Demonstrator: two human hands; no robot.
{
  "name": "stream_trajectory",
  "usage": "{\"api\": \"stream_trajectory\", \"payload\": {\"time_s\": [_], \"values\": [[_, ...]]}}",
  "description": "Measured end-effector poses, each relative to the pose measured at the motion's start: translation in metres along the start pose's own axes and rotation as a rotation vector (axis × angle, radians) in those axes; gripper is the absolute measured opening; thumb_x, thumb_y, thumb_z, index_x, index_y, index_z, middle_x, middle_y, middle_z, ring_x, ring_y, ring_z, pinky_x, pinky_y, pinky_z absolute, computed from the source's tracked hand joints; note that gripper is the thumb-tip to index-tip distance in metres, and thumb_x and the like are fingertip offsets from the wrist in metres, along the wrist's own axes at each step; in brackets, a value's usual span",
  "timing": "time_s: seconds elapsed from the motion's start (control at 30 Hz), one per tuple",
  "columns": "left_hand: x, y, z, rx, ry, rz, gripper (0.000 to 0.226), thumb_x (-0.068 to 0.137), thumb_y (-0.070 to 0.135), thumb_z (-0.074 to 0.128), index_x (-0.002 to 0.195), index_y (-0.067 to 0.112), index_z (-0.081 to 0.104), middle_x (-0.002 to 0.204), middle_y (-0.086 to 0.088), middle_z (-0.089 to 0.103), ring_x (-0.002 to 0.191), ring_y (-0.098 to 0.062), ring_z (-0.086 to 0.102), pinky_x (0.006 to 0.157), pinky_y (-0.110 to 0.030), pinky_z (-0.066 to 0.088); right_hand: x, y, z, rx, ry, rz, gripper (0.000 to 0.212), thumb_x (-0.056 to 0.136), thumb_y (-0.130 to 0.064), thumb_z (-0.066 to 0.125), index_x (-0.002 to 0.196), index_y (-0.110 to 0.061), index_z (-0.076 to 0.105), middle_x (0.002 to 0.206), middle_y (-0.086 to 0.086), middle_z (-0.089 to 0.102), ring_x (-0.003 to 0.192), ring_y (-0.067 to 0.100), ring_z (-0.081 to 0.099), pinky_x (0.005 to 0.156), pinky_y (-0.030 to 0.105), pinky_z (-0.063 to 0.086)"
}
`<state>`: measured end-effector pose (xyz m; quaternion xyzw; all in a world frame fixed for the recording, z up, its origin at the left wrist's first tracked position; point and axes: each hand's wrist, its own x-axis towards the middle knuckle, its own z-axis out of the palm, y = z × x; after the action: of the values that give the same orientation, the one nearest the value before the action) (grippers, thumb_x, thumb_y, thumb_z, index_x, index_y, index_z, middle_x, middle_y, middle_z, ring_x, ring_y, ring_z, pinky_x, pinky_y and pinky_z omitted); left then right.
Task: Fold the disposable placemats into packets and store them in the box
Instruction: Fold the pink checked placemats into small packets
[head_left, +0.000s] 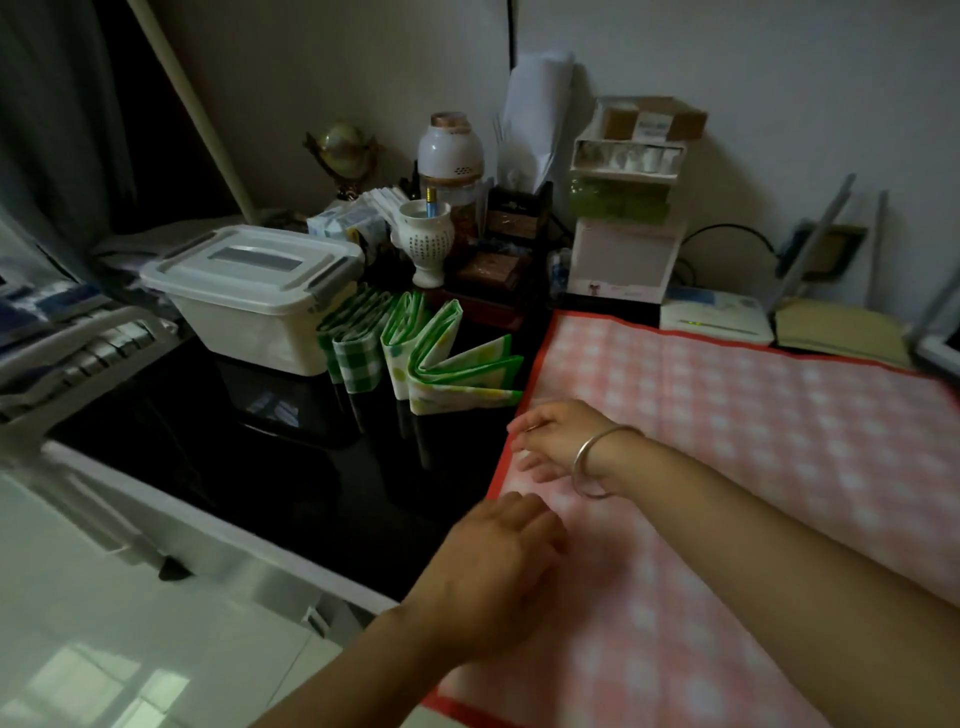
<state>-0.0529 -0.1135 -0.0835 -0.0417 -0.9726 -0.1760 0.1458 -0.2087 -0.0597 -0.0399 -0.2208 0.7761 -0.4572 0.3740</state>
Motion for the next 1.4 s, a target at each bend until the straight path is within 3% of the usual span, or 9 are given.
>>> {"api": "stream_trajectory", "payload": {"time_s": [0.23,0.4,0.47,0.53,0.7,0.97,1.13,1.27,1.4], "values": [[-0.005,0.036,0.01,0.094,-0.407,0.119,0.083,0.067,0.065,0.075,0.135,0.028,0.047,0.138,0.004,0.046,0.122,-0.019,0.043,0.104,-0.035,0.039,-0.106,0.054,-0.067,-0.713,0.049,-0.204,0.023,0.082,-0.022,0.072,0.072,-0.037,0.057,0.08,-0.014,0.064,0.078,0.007,0.062,0.077,0.022,0.049],[0.006,0.05,0.0,0.17,-0.482,0.085,0.083,0.069,0.064,0.075,0.138,0.03,0.044,0.141,0.007,0.043,0.124,-0.016,0.041,0.1,-0.03,0.039,-0.183,0.114,-0.102,-0.713,0.039,-0.1,0.021,0.075,-0.029,0.077,0.071,-0.039,0.06,0.082,-0.009,0.069,0.08,0.004,0.063,0.078,0.022,0.05],[0.012,0.056,-0.003,0.226,-0.53,0.094,0.083,0.07,0.066,0.073,0.139,0.03,0.042,0.142,0.006,0.04,0.122,-0.016,0.04,0.098,-0.03,0.04,-0.198,0.129,-0.107,-0.717,0.041,-0.103,0.022,0.065,-0.051,0.074,0.079,-0.043,0.059,0.093,-0.011,0.065,0.093,0.004,0.057,0.088,0.022,0.045],[0.014,0.062,-0.003,0.27,-0.586,0.081,0.088,0.069,0.066,0.074,0.141,0.029,0.038,0.145,0.003,0.036,0.124,-0.018,0.038,0.1,-0.032,0.041,-0.205,0.143,-0.106,-0.857,0.003,-0.111,0.048,0.054,-0.07,0.058,0.095,-0.046,0.052,0.11,-0.019,0.052,0.108,0.003,0.044,0.097,0.018,0.036],[0.006,0.075,0.003,0.46,-0.637,0.109,0.1,0.072,0.054,0.078,0.148,0.019,0.023,0.147,-0.007,0.025,0.127,-0.024,0.032,0.095,-0.037,0.044,-0.212,0.162,-0.102,-0.992,-0.086,-0.154,0.064,0.075,-0.011,0.059,0.129,-0.031,0.032,0.134,-0.013,0.025,0.13,0.004,0.022,0.109,0.021,0.024],[0.025,0.071,-0.013,0.157,-0.668,-0.075,0.07,0.081,0.051,0.07,0.141,0.035,0.036,0.143,0.005,0.049,0.121,-0.019,0.053,0.098,-0.032,0.044,-0.214,0.155,-0.106,-0.991,-0.087,-0.185,0.055,0.074,-0.036,0.065,0.126,-0.03,0.047,0.132,-0.013,0.035,0.126,0.005,0.031,0.106,0.022,0.03],[0.04,0.072,-0.03,0.069,-0.558,-0.149,0.048,0.094,0.04,0.058,0.138,0.03,0.041,0.135,0.0,0.057,0.107,-0.016,0.06,0.091,-0.03,0.048,-0.22,0.136,-0.126,-0.891,0.05,-0.107,0.024,0.079,-0.041,0.056,0.102,-0.044,0.051,0.097,-0.012,0.066,0.091,0.015,0.062,0.081,0.031,0.05],[0.047,0.075,-0.037,0.495,-0.22,0.032,0.045,0.098,0.033,0.052,0.14,0.022,0.04,0.14,0.001,0.048,0.111,-0.018,0.057,0.1,-0.033,0.042,-0.231,0.125,-0.13,-1.095,0.328,-0.125,0.041,0.083,-0.037,0.054,0.123,-0.038,0.043,0.112,-0.017,0.062,0.098,0.015,0.062,0.076,0.028,0.048],[0.049,0.07,-0.036,0.364,-0.095,-0.055,0.021,0.099,0.027,0.052,0.12,0.023,0.052,0.108,0.002,0.068,0.085,-0.019,0.065,0.075,-0.036,0.055,-0.24,0.124,-0.13,-1.198,0.513,-0.071,0.025,0.094,-0.031,0.044,0.118,-0.027,0.047,0.106,-0.006,0.063,0.089,0.021,0.06,0.067,0.029,0.041]]}}
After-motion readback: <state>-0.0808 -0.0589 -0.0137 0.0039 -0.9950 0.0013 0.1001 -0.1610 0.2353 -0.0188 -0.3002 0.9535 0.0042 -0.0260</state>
